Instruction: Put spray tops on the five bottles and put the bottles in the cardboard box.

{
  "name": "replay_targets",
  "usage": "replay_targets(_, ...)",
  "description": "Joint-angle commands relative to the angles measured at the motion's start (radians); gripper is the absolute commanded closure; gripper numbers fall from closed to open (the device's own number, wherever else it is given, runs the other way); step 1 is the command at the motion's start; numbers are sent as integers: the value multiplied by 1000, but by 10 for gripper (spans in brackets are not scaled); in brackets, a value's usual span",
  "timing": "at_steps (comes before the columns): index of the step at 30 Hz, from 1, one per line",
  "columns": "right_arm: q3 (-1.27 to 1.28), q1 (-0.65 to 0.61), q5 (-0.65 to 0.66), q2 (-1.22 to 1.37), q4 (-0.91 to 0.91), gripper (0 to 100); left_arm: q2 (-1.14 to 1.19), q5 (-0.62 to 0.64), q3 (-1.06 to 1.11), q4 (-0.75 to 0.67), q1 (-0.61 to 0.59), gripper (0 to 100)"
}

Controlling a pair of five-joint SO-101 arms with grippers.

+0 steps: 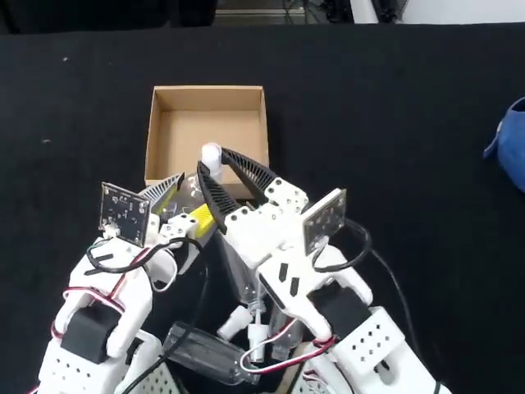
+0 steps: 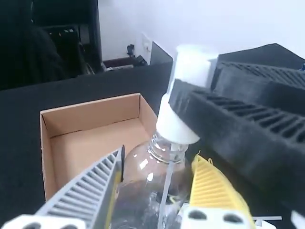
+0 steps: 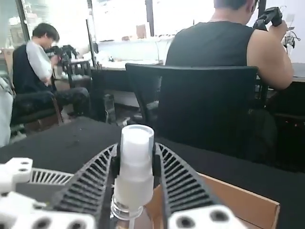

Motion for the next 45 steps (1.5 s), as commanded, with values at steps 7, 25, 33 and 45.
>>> replay_targets(7, -150, -66, 110, -33, 333, 759, -12, 0, -15, -3, 2, 971)
replay_targets(25, -386, 61, 112, -53, 517, 861, -15, 0, -15, -5, -1, 971)
replay_targets(33, -463, 295, 110, -67, 681, 862, -5, 9, -18, -189, -252, 971)
replay_targets(45, -56, 482, 37, -44, 341, 864, 258, 9, -56, -488, -280, 971)
